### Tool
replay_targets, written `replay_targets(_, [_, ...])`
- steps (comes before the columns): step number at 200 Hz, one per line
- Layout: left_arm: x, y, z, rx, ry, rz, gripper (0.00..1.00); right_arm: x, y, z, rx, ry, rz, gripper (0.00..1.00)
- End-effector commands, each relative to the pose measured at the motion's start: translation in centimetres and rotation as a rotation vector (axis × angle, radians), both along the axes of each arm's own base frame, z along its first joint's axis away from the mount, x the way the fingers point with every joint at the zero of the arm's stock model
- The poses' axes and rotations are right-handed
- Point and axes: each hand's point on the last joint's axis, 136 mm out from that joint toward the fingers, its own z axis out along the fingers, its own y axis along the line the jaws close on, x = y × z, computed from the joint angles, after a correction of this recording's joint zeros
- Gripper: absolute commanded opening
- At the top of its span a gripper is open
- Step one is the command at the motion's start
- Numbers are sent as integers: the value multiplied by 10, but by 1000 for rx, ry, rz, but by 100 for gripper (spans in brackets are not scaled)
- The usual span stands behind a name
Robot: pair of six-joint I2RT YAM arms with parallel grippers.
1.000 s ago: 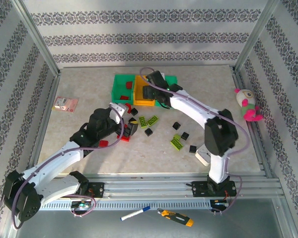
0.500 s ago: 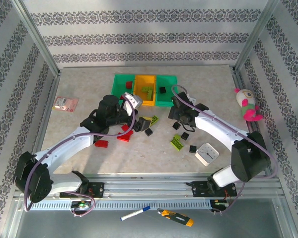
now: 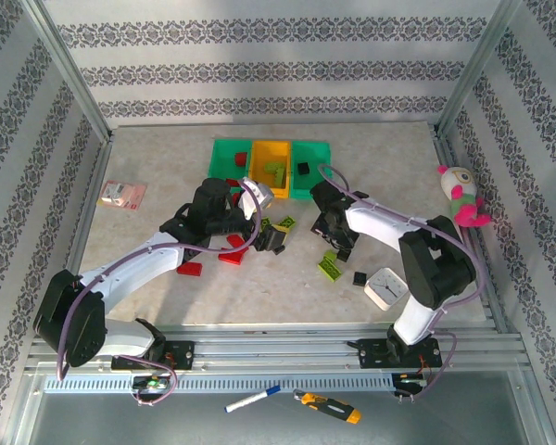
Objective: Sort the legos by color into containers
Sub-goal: Pick up the lego from the center of the table.
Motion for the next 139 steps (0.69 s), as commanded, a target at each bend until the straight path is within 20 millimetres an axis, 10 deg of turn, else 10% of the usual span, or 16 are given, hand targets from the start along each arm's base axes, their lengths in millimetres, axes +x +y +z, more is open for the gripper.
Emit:
replay_targets(1, [0, -9, 19, -49, -67, -25, 99, 8, 10, -5, 36, 21, -8, 66])
replay_targets(83, [1, -1, 12, -61, -64, 33, 99, 15, 9, -10, 24, 57, 23, 29])
replay_targets(139, [8, 3, 8, -69, -63, 83, 99, 31, 11, 36, 43, -104, 131, 24])
